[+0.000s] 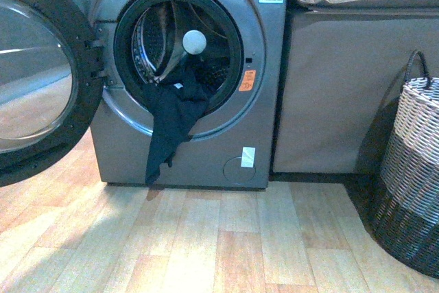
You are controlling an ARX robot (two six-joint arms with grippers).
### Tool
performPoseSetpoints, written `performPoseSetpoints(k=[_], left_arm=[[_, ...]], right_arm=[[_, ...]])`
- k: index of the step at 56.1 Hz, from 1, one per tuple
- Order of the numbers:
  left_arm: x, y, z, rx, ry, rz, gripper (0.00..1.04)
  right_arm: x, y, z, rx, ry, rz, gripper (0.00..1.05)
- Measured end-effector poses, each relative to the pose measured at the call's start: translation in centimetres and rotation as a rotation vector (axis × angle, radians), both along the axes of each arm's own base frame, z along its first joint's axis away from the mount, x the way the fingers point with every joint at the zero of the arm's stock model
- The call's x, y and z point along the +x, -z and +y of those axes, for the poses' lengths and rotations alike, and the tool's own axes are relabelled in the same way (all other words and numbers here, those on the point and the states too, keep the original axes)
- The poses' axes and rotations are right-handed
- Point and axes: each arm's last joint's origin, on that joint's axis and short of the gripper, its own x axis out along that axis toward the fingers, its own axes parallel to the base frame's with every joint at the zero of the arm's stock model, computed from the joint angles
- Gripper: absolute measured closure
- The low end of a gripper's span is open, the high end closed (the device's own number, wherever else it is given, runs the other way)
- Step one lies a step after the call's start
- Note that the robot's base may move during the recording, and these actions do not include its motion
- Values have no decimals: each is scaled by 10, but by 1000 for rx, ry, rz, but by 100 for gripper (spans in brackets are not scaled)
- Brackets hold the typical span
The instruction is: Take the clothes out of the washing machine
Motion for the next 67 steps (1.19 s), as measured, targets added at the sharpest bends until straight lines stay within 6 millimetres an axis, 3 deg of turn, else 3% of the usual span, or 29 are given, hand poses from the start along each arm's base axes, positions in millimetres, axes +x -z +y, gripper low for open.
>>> performPoseSetpoints(k=[67], left_arm=[[0,0,0,0,-2,1,7]], right_arm=[[0,0,0,0,-3,1,7]])
